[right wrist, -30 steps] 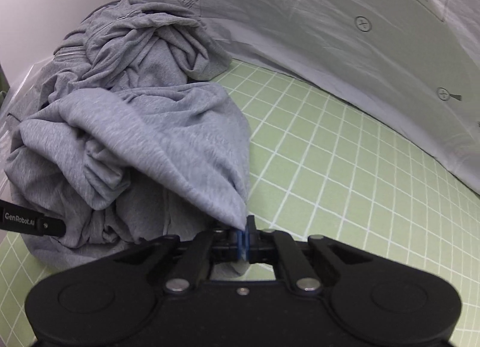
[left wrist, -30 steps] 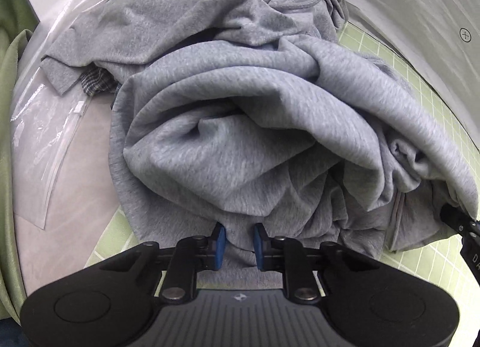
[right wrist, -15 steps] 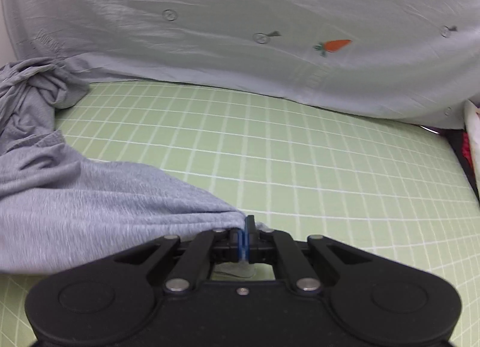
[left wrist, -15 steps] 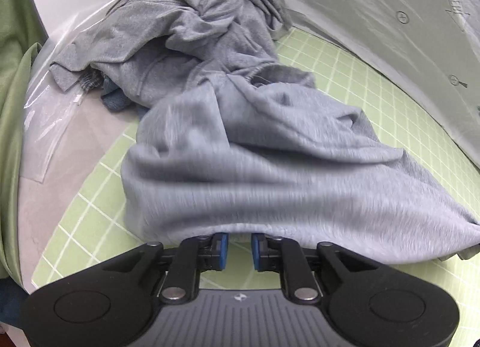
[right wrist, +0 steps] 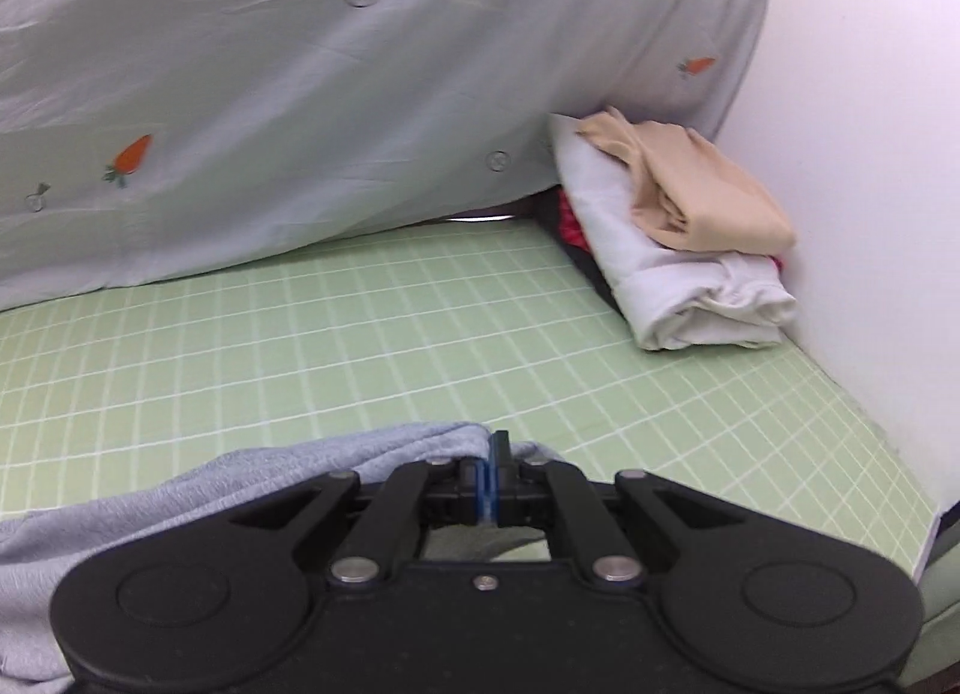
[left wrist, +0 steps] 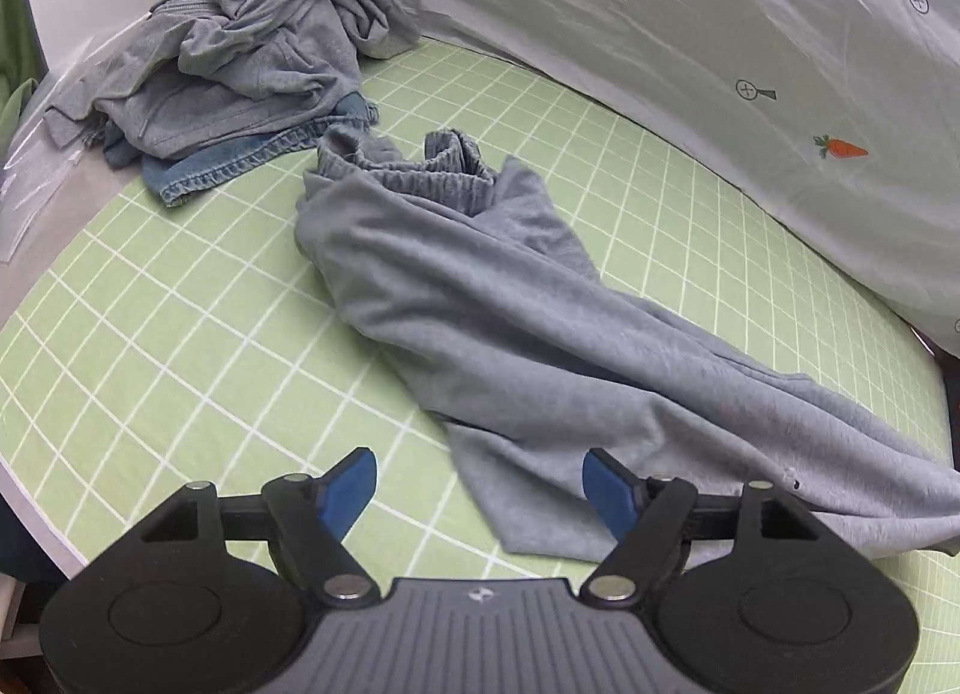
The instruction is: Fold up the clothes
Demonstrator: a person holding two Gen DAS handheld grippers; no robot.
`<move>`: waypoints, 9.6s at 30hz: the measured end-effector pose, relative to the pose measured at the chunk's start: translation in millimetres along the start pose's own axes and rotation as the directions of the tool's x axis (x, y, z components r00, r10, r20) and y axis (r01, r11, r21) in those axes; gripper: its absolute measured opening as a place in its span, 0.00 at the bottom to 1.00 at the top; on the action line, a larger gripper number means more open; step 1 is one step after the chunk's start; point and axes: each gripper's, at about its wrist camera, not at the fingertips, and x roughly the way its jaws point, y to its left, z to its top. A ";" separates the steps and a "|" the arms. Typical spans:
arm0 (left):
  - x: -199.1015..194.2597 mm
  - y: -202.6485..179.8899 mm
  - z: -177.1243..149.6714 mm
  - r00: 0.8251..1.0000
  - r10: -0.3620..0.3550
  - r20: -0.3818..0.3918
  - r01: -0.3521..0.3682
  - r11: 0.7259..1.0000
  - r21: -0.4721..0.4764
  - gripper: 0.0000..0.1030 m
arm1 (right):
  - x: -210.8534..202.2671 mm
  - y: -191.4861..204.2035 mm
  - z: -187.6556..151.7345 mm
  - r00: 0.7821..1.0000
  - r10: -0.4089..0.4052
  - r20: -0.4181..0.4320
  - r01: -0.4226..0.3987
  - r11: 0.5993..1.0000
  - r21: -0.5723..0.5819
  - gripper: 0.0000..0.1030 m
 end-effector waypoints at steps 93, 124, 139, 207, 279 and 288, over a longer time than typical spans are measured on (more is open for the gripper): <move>86.6 -57.9 174.8 0.990 -0.096 0.107 0.093 0.995 0.037 0.11 | 58.1 67.8 89.7 0.975 0.185 0.123 -0.203 0.966 0.159 0.06; 142.0 25.3 133.8 0.986 0.144 -0.087 -0.144 0.990 0.012 0.50 | 46.8 56.4 -9.5 0.982 -0.093 -0.164 0.104 0.993 0.059 0.87; 170.3 -12.7 183.7 0.983 0.157 0.097 -0.164 0.984 0.065 0.51 | 68.5 76.5 -16.5 0.972 -0.111 -0.206 0.114 0.993 0.006 0.85; -34.5 165.3 95.8 0.924 0.355 0.141 -0.347 0.935 -0.080 0.17 | -60.6 101.5 -85.8 0.981 0.139 -0.135 -0.132 0.990 0.055 0.82; 88.7 -133.3 166.8 0.952 0.156 0.263 -0.198 0.970 0.140 0.14 | 58.2 2.6 75.9 0.904 0.428 0.016 -0.427 0.899 0.092 0.25; 133.3 -157.0 154.6 0.987 0.100 0.126 -0.117 0.983 0.139 0.50 | 119.2 31.9 77.2 0.962 0.272 -0.001 -0.272 0.962 0.018 0.72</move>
